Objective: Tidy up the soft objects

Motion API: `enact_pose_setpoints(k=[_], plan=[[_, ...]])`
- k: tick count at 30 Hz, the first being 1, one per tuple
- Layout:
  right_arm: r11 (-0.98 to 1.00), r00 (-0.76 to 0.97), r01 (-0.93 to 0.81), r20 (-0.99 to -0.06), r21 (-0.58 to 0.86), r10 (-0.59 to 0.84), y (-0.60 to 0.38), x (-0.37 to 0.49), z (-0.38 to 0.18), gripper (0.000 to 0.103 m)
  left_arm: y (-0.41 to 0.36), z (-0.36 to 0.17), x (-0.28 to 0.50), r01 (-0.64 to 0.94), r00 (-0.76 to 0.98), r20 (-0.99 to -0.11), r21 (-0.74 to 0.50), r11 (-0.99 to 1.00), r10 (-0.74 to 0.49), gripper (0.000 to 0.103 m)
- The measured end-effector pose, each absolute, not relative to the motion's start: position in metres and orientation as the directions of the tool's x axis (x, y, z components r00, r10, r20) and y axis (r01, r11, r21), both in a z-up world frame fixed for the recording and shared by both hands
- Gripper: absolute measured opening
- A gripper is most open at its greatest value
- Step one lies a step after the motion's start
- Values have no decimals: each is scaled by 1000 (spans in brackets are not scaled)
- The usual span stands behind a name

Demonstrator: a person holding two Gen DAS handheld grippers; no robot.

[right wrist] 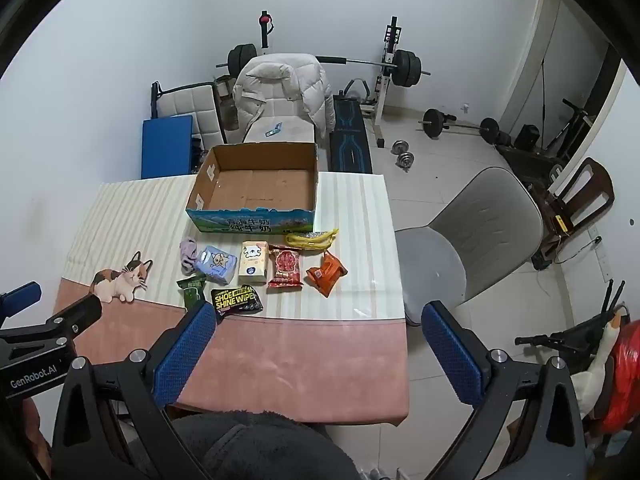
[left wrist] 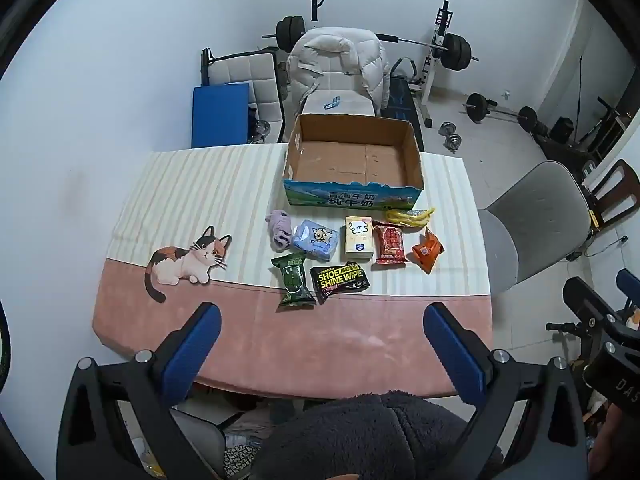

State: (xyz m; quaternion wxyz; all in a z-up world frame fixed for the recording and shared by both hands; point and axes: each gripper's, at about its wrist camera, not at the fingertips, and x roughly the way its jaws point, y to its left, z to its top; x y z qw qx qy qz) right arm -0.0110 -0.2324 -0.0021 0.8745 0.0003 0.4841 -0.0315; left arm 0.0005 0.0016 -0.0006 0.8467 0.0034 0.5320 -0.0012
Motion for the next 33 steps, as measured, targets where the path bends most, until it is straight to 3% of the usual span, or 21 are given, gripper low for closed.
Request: enact_pose_setpoints(k=[33], plan=[[994,561,104,-825,-18,-74,-243,-17,2,103,-5,2,-4,14,450,-893,7,1000,0,103]])
